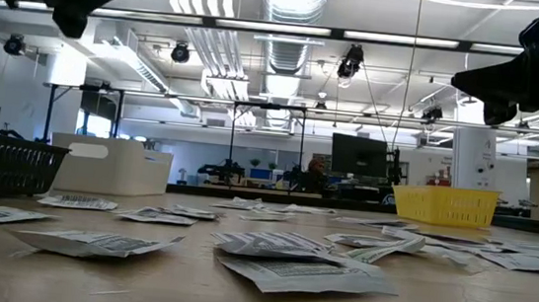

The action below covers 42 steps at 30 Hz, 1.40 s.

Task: Pick & Place First Aid Supplies
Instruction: Put the gray towelette pack into the white bin

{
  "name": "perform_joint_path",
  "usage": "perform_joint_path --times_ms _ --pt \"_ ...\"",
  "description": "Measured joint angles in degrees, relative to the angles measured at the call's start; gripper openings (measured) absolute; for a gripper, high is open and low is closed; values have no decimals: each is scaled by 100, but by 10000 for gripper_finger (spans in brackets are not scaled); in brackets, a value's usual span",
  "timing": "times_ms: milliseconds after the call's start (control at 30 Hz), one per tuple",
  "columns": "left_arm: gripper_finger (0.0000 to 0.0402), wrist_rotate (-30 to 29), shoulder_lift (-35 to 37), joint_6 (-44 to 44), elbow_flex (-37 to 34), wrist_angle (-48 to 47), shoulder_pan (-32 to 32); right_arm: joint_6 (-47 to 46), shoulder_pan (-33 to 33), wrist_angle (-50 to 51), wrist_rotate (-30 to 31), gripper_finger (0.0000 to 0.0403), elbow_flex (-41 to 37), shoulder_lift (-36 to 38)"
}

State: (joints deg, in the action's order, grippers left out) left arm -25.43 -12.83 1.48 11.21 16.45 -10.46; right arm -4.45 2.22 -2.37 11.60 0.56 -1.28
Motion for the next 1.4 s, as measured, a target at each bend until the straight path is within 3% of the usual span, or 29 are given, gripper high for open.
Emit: perform_joint_path --times_ms 100,400,633,800,1133,1400 --pt "133 -4 -485 -257 459 -378 0 0 0 0 0 43 0 0" --pt "133 0 -1947 -120 2207 -3071 6 0 0 2 0 43 0 0" --pt "133 117 -2867 498 3458 -4705 11 0 0 1 0 43 0 0" --pt "133 522 -3541 987 4136 -5617 9 0 0 1 0 43 -1 0" --pt "133 1556 -4591 1905 4305 -6120 7 0 0 0 0 43 -2 -2" --pt "133 1941 -5382 2142 4301 -6110 9 0 0 0 0 43 0 0"
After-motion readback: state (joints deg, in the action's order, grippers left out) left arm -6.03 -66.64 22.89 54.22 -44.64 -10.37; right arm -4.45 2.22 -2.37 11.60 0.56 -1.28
